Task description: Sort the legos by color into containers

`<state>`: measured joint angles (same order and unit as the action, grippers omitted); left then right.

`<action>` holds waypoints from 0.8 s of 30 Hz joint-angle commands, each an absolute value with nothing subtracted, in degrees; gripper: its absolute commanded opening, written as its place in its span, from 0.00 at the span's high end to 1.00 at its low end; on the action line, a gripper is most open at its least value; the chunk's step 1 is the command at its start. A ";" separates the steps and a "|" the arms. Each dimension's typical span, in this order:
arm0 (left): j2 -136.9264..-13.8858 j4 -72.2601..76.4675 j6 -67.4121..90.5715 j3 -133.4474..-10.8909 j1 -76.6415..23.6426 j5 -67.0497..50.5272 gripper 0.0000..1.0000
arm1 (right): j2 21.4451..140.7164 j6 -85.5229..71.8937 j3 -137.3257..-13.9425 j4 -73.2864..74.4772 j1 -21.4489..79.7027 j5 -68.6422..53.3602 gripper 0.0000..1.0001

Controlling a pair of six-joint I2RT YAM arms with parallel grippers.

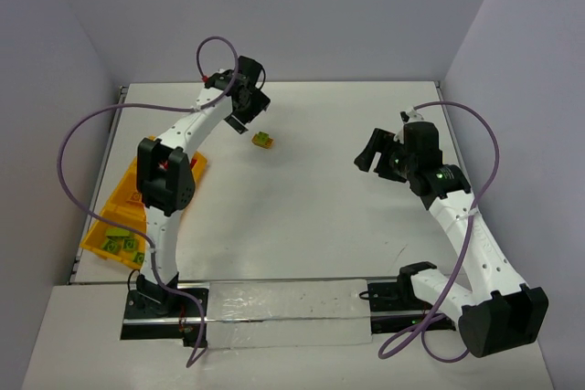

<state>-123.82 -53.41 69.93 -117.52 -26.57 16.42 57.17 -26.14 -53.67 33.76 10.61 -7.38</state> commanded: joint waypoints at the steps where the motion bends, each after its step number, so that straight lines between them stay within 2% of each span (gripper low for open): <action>1: -127.88 -54.97 75.39 -121.20 -27.21 16.33 0.18 | 56.25 -25.53 -55.57 33.42 10.37 -8.25 0.18; 14: -134.15 -53.51 78.27 -121.57 -27.33 16.94 0.23 | 55.64 -25.61 -55.20 34.23 10.37 -8.35 0.18; 21: -135.62 -51.83 77.94 -121.46 -27.43 15.82 0.31 | 55.54 -25.49 -55.10 34.45 10.37 -8.09 0.18; 24: -135.70 -51.20 77.48 -121.38 -27.51 15.78 0.40 | 55.68 -25.53 -55.02 34.45 10.41 -8.17 0.18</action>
<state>-135.55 -53.25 77.41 -119.15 -26.98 16.03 57.01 -26.06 -53.69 34.63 10.61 -8.08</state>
